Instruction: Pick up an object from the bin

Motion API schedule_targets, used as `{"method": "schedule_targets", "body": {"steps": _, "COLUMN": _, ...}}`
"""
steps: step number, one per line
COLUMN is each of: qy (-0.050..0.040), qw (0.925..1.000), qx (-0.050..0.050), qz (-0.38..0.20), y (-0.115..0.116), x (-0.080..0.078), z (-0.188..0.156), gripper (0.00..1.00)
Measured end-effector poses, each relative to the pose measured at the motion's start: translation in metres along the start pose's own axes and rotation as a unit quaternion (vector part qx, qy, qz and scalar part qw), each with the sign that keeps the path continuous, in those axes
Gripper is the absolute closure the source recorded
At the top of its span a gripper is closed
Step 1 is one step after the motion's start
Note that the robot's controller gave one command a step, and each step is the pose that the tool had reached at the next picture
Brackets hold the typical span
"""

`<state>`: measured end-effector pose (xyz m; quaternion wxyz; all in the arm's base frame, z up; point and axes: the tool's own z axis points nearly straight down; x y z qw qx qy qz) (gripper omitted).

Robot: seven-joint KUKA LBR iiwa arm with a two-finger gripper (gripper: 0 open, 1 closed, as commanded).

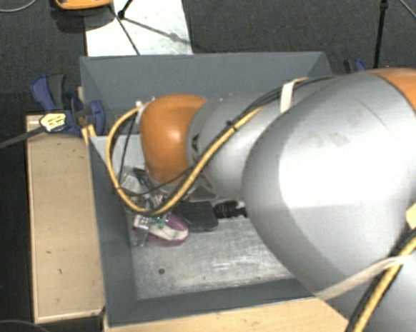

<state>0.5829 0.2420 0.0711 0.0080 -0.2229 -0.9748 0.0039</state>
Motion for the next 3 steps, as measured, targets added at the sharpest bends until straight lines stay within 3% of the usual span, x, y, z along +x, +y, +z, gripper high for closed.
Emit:
{"method": "schedule_targets", "body": {"steps": 1, "qy": -0.0014, "qw": 1.0000, "qx": -0.001, "qz": -0.001, "y": 0.001, "x": 0.000, "z": 0.000, "gripper": 1.00}}
{"method": "schedule_targets", "body": {"steps": 2, "qy": -0.0090, "qw": 0.9999, "qx": -0.008, "qz": -0.003, "y": 0.001, "x": -0.001, "z": -0.055, "gripper": 1.00}}
{"method": "schedule_targets", "body": {"steps": 3, "qy": -0.0085, "qw": 0.9999, "qx": -0.007, "qz": -0.005, "y": 0.001, "x": -0.001, "z": -0.095, "gripper": 1.00}}
